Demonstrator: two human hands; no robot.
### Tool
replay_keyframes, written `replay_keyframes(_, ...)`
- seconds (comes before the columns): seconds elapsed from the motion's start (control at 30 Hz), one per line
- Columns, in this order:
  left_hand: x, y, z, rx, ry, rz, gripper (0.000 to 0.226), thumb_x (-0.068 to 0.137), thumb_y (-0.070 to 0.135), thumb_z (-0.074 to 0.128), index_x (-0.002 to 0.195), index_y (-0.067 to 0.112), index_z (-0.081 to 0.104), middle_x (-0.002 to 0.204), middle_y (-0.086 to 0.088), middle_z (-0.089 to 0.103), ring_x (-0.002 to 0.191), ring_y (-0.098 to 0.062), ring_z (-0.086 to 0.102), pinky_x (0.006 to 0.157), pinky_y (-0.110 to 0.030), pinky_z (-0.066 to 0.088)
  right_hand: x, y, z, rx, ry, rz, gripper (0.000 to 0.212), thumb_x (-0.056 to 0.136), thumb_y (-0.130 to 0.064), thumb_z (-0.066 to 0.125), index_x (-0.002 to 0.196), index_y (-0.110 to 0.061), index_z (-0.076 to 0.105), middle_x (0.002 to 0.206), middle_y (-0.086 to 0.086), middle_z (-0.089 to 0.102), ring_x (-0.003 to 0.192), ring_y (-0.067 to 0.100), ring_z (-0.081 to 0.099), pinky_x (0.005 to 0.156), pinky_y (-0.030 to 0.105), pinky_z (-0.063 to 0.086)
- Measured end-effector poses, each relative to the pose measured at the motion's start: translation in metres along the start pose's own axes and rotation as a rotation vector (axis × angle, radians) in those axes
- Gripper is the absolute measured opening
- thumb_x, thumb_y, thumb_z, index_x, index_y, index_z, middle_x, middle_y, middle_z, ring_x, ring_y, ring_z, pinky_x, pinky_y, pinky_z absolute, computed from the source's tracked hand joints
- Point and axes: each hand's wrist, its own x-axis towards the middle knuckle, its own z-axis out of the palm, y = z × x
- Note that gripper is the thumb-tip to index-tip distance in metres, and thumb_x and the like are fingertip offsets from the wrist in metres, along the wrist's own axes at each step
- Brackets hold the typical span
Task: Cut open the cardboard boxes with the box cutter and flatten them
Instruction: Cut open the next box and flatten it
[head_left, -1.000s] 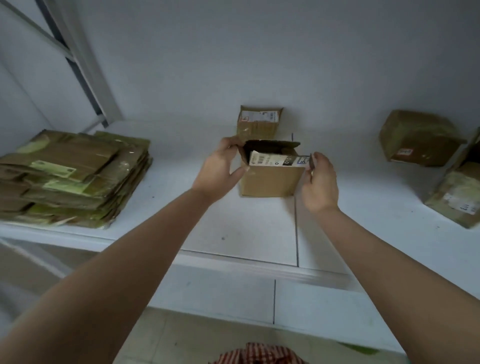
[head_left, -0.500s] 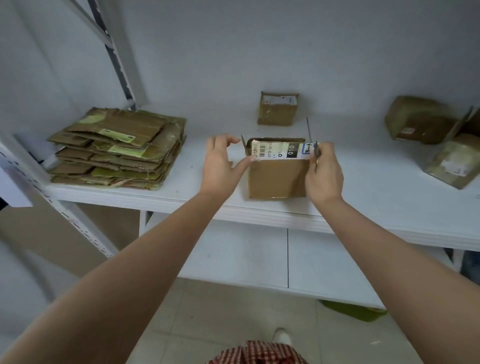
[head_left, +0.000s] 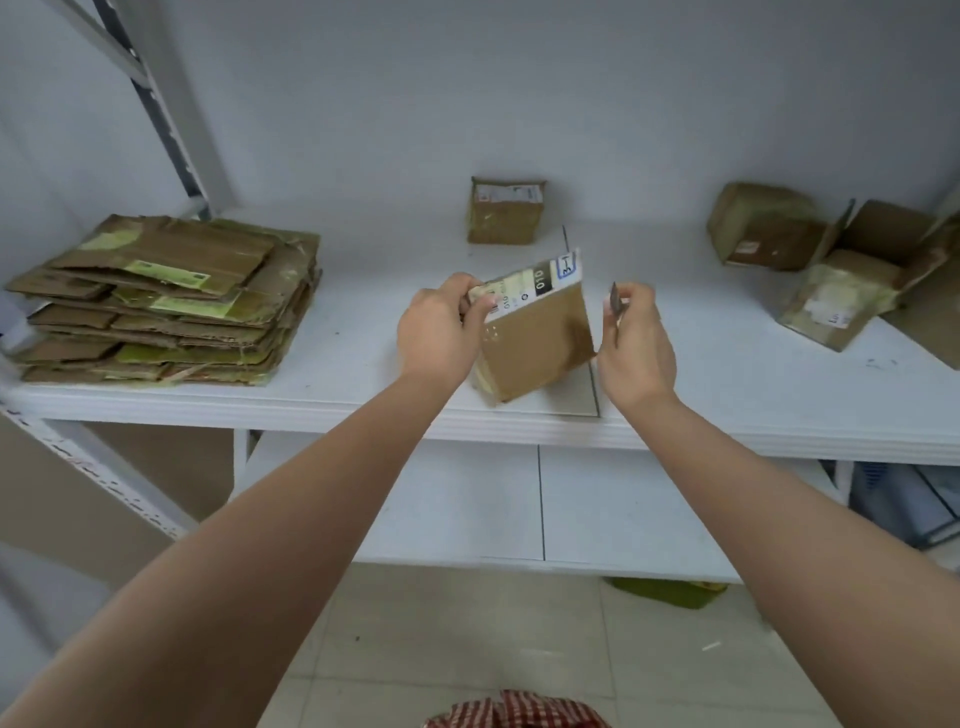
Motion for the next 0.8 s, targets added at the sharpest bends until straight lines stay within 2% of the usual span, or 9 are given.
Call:
replay_keyframes(0.1,0.017,-0.003,0.014,-0.010,0.037,-0.132,0.023,0.095,0.041,0.050,0.106,0.023,0.059,0.089,-0.009,0.064,0.091,-0.029,0.057,0.065,-0.032,0.041,0.004,0.023,-0.004,-0.111,-0.070,0.064,0.024,0.101,-0.025,0.036,0.122,-0.014,0.039,0.105,0.010,0.063,0.088,0.035,0.059,0.064,0.033,0.035)
replay_keyframes(0.17,0.029,-0.004,0.021,0.022,0.053,-0.205,0.026,0.097,0.039,0.048,0.114,0.022,0.058,0.096,-0.011,0.065,0.100,-0.031,0.056,0.075,-0.036,0.045,0.006,0.035,-0.005,-0.182,-0.145,0.086,0.028,0.100,-0.029,0.038,0.122,-0.012,0.037,0.094,0.010,0.063,0.081,0.033,0.058,0.063,0.033,0.036)
replay_keyframes(0.3,0.040,-0.011,0.028,0.167,0.043,-0.320,0.045,0.098,0.035,0.046,0.139,0.017,0.041,0.134,-0.013,0.051,0.125,-0.032,0.040,0.098,-0.039,0.035,0.012,0.049,0.003,-0.184,-0.286,0.129,0.035,0.096,-0.027,0.047,0.125,-0.011,0.036,0.085,0.002,0.052,0.081,0.028,0.056,0.066,0.031,0.037)
replay_keyframes(0.4,0.033,-0.015,0.034,0.319,0.072,-0.190,0.050,0.096,0.037,0.047,0.140,0.015,0.041,0.143,-0.013,0.041,0.133,-0.034,0.031,0.108,-0.041,0.023,0.017,0.055,0.015,-0.106,-0.368,0.141,0.037,0.093,-0.023,0.052,0.124,-0.010,0.036,0.093,0.006,0.055,0.089,0.030,0.058,0.068,0.030,0.037)
replay_keyframes(0.5,0.026,-0.012,0.045,0.359,-0.149,0.015,0.047,0.095,0.046,0.046,0.135,0.022,0.052,0.146,-0.007,0.042,0.140,-0.031,0.024,0.114,-0.048,0.016,0.024,0.060,0.026,-0.002,-0.424,0.139,0.034,0.091,-0.011,0.051,0.123,-0.006,0.042,0.106,0.012,0.058,0.099,0.030,0.057,0.073,0.026,0.037)
replay_keyframes(0.57,0.026,-0.010,0.049,0.394,-0.292,0.009,0.045,0.096,0.050,0.041,0.138,0.033,0.048,0.152,0.000,0.034,0.145,-0.028,0.015,0.115,-0.053,0.006,0.030,0.063,0.031,0.042,-0.433,0.105,0.029,0.092,-0.006,0.048,0.121,-0.004,0.048,0.108,0.013,0.060,0.099,0.028,0.057,0.072,0.022,0.035)
replay_keyframes(0.67,0.034,-0.008,0.052,0.449,-0.384,-0.040,0.047,0.097,0.056,0.031,0.141,0.042,0.039,0.156,0.005,0.026,0.146,-0.028,0.010,0.115,-0.055,0.003,0.037,0.064,0.038,0.198,-0.398,0.128,0.019,0.094,-0.007,0.045,0.109,-0.011,0.055,0.095,0.010,0.063,0.078,0.023,0.058,0.064,0.021,0.039)
replay_keyframes(0.73,0.036,-0.003,0.056,0.480,-0.395,-0.071,0.047,0.098,0.056,0.027,0.141,0.044,0.038,0.157,0.005,0.024,0.146,-0.027,0.010,0.115,-0.053,0.005,0.041,0.060,0.043,0.381,-0.389,0.243,0.010,0.096,-0.012,0.046,0.099,-0.017,0.055,0.083,0.012,0.063,0.057,0.019,0.054,0.048,0.019,0.041)
replay_keyframes(0.8,0.036,0.001,0.062,0.501,-0.386,-0.110,0.045,0.098,0.056,0.024,0.141,0.047,0.037,0.157,0.006,0.023,0.147,-0.026,0.009,0.115,-0.051,0.005,0.046,0.055,0.048,0.493,-0.402,0.341,0.009,0.098,-0.017,0.046,0.095,-0.016,0.054,0.070,0.009,0.061,0.045,0.013,0.046,0.039,0.019,0.036)
